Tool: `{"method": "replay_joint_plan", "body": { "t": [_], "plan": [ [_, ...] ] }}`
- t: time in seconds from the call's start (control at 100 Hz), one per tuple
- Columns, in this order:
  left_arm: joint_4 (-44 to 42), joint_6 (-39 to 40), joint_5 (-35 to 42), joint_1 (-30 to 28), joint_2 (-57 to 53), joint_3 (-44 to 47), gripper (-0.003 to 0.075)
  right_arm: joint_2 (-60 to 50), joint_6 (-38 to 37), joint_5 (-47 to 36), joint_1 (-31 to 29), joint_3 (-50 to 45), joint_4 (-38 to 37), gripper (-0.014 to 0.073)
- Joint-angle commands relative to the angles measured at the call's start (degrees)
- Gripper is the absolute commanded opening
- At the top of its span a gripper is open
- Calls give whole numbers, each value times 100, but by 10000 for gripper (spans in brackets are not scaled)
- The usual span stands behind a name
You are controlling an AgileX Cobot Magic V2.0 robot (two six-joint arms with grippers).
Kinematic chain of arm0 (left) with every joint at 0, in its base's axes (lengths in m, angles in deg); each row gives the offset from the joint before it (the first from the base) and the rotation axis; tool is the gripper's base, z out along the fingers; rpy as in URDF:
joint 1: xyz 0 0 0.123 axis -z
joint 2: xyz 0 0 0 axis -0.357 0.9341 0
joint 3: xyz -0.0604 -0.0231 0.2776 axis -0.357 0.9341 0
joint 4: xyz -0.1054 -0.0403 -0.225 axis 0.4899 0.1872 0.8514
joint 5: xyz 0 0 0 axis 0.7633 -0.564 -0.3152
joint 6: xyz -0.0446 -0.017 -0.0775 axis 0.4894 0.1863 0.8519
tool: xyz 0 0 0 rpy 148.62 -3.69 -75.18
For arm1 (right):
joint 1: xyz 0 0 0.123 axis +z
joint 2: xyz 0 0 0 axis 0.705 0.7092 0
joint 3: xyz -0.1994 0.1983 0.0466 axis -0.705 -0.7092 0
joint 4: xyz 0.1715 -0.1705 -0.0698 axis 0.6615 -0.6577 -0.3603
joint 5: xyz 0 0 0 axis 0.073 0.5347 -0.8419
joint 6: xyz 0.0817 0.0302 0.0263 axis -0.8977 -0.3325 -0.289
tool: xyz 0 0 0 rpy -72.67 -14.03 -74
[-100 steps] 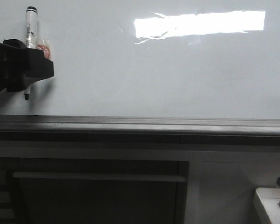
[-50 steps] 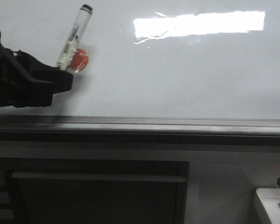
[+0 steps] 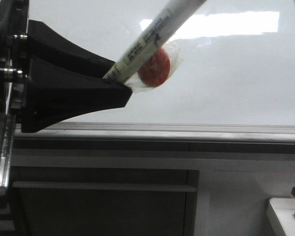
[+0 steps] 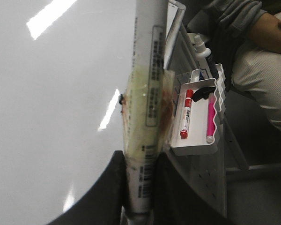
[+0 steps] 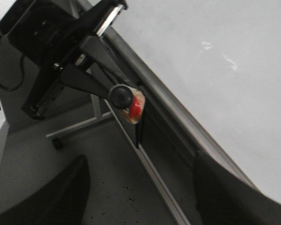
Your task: Write number 0 on whiteboard
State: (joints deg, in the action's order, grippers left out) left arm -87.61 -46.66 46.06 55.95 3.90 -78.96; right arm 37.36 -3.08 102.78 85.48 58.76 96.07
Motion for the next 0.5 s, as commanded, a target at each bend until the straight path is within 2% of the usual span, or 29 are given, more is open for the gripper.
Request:
{"method": "replay_joint_plan", "body": {
  "t": [0.0, 0.19, 0.49],
  "plan": [
    [98, 6, 434, 7, -135, -147, -20, 280, 146, -732, 348, 218, 119, 433],
    [89, 6, 434, 7, -135, -147, -20, 800, 146, -1582, 774, 320, 119, 433],
    [89, -17, 401, 7, -135, -147, -20, 1711, 146, -1481, 943, 823, 119, 419]
  ]
}}
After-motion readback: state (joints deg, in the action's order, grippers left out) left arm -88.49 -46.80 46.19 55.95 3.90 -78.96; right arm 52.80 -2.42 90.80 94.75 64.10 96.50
